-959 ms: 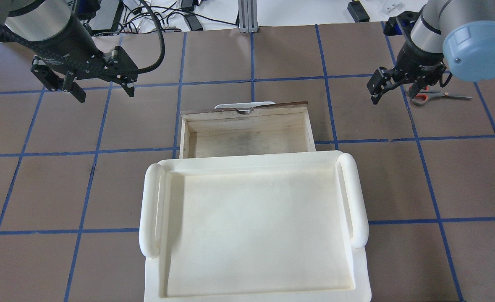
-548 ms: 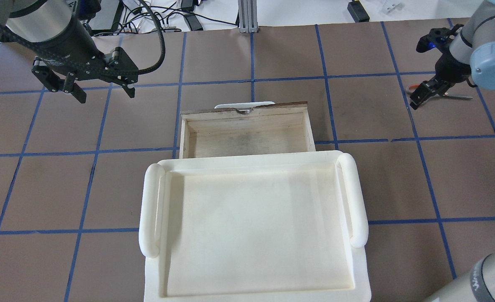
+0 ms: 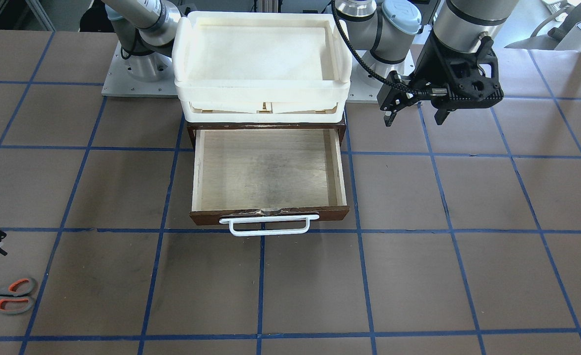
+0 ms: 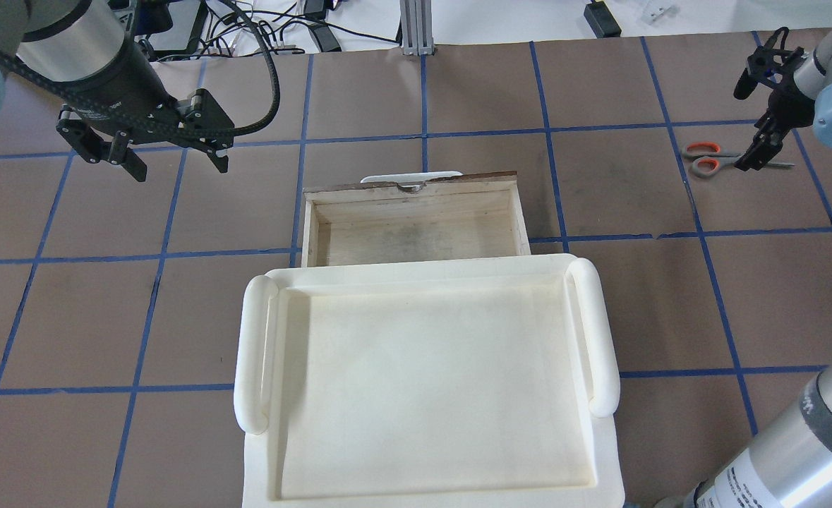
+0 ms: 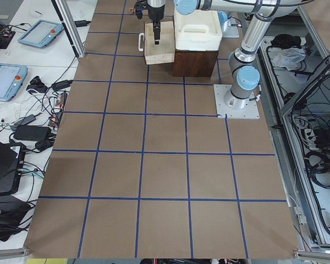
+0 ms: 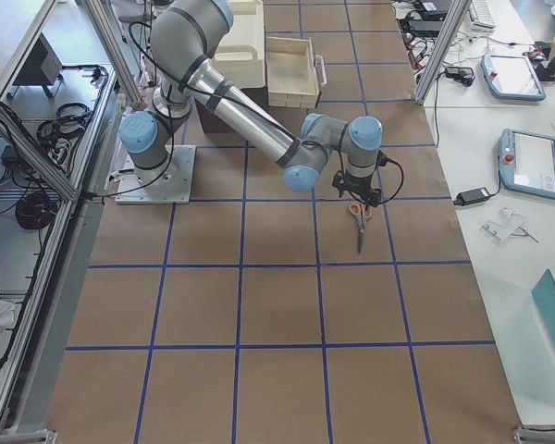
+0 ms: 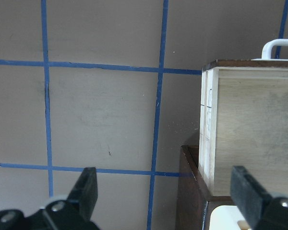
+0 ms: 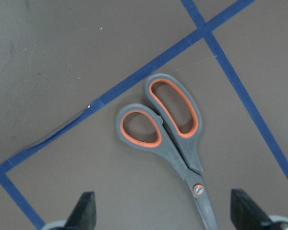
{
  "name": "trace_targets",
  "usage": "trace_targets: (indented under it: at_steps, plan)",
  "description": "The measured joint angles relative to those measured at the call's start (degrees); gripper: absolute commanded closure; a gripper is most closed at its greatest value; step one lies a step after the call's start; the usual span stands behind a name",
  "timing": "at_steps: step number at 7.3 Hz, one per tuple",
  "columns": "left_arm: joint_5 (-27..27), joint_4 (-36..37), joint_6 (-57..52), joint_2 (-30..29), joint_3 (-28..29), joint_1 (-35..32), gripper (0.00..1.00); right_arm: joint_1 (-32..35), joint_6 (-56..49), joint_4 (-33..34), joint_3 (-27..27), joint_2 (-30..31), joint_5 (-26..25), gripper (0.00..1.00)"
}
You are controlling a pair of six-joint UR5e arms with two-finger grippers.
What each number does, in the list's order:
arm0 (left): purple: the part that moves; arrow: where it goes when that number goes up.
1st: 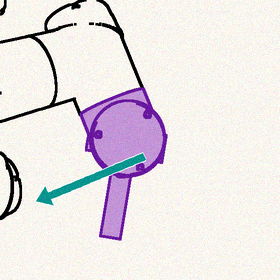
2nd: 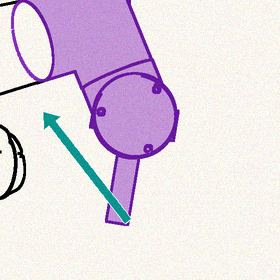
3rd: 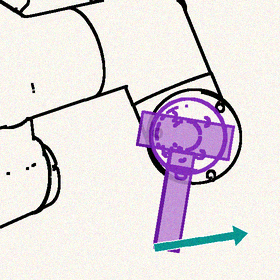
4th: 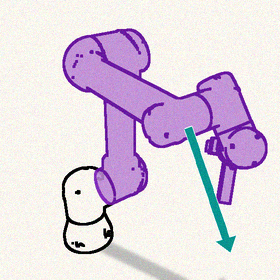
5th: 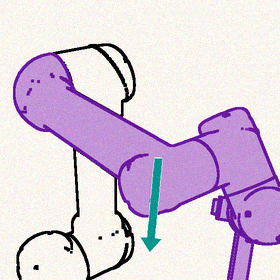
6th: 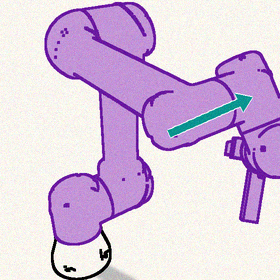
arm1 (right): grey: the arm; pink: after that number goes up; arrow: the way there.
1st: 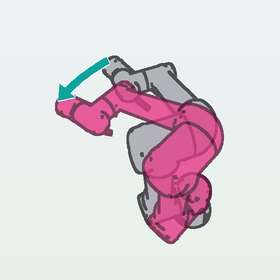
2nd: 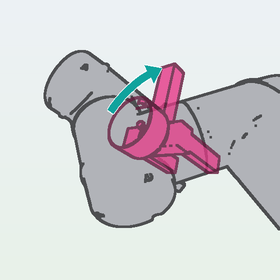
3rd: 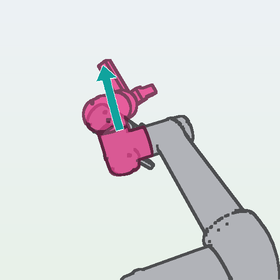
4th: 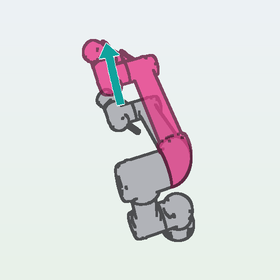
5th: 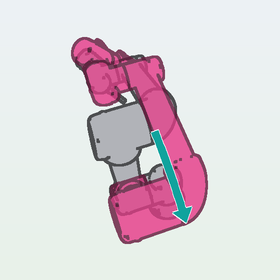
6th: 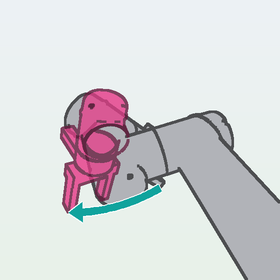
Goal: Put scissors in drawer and close it
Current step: 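Lower the right gripper over the scissors and close on their blades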
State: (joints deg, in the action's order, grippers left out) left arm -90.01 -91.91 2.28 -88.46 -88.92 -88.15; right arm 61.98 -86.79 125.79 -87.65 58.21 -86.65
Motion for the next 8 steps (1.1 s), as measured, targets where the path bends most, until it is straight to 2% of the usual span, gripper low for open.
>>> trace_targets:
  at_steps: [2,3,5,6,8]
  plan:
    - [-0.1,0.0,0.0,0.0,0.0,0.0,0.00,-1.1,-8.6,0.1,2.0,-3.2,3.5,0.07]
    - [-0.1,0.0,0.0,0.0,0.0,0.0,0.00,-1.2,-10.8,0.1,2.6,-4.4,4.7,0.05]
    - [-0.1,0.0,0.0,0.0,0.0,0.0,0.00,-1.2,-13.8,-0.6,3.6,-5.9,5.7,0.09]
    - [-0.1,0.0,0.0,0.0,0.0,0.0,0.00,-1.2,-18.7,-0.6,3.7,-6.1,5.7,0.03]
    - [-0.1,-0.1,0.0,0.0,-0.1,0.0,0.00,-1.3,-31.2,1.3,3.7,-6.2,5.8,0.00]
